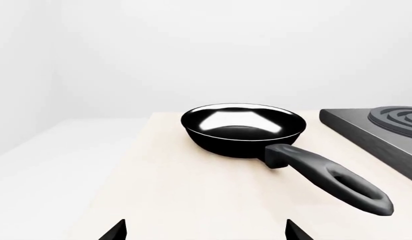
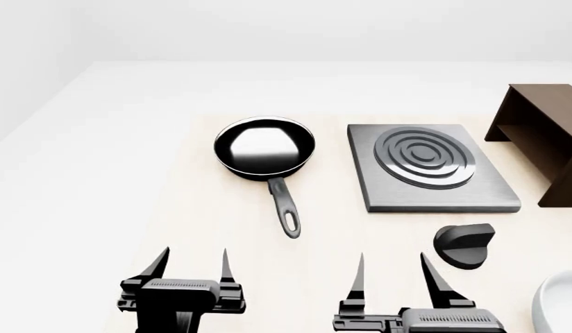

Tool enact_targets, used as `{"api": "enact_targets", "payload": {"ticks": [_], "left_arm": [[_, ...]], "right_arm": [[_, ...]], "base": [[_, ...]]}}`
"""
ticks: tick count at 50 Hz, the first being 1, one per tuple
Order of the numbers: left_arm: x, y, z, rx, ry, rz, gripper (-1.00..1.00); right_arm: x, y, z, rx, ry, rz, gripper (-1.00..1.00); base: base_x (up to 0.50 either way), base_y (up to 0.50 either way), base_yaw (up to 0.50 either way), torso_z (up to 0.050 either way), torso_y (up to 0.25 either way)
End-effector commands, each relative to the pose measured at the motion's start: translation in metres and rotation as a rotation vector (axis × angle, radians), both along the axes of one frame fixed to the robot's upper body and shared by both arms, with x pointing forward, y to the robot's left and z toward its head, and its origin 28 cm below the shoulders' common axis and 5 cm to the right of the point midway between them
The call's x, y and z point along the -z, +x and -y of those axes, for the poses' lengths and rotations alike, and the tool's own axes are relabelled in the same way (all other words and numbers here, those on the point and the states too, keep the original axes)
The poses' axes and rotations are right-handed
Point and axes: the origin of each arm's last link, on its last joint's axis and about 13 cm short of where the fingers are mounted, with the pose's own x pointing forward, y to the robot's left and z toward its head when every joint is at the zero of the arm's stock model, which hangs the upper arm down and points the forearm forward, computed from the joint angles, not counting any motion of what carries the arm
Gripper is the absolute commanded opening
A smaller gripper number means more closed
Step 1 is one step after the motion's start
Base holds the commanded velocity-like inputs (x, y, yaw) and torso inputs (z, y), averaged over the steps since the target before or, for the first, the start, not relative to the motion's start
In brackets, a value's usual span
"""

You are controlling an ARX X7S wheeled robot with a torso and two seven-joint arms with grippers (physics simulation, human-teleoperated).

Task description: Turn on the stove.

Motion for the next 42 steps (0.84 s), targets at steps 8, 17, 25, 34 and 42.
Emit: {"api": "enact_targets", "payload": {"ticks": [8, 17, 25, 34, 42], "left_arm": [[-0.02, -0.02, 0.004, 0.028, 0.0, 0.071, 1.0], [-0.033, -0.034, 0.008, 0.049, 0.006, 0.124, 1.0], [-0.034, -0.036, 0.008, 0.055, 0.007, 0.131, 1.0], [-0.034, -0.036, 0.008, 0.058, 0.007, 0.129, 1.0], [-0.034, -0.035, 0.008, 0.059, 0.005, 0.128, 1.0]], "right_arm": [[-0.014, -0.017, 0.0, -0.04, 0.07, 0.113, 1.0], [-0.027, -0.039, 0.003, -0.057, 0.086, 0.175, 1.0], [-0.026, -0.039, 0.002, -0.055, 0.079, 0.182, 1.0], [-0.025, -0.039, 0.002, -0.058, 0.077, 0.18, 1.0], [-0.025, -0.039, 0.002, -0.059, 0.074, 0.178, 1.0]], "base": [[0.0, 0.0, 0.0, 0.0, 0.0], [0.0, 0.0, 0.0, 0.0, 0.0], [0.0, 0.0, 0.0, 0.0, 0.0], [0.0, 0.0, 0.0, 0.0, 0.0], [0.0, 0.0, 0.0, 0.0, 0.0]]}}
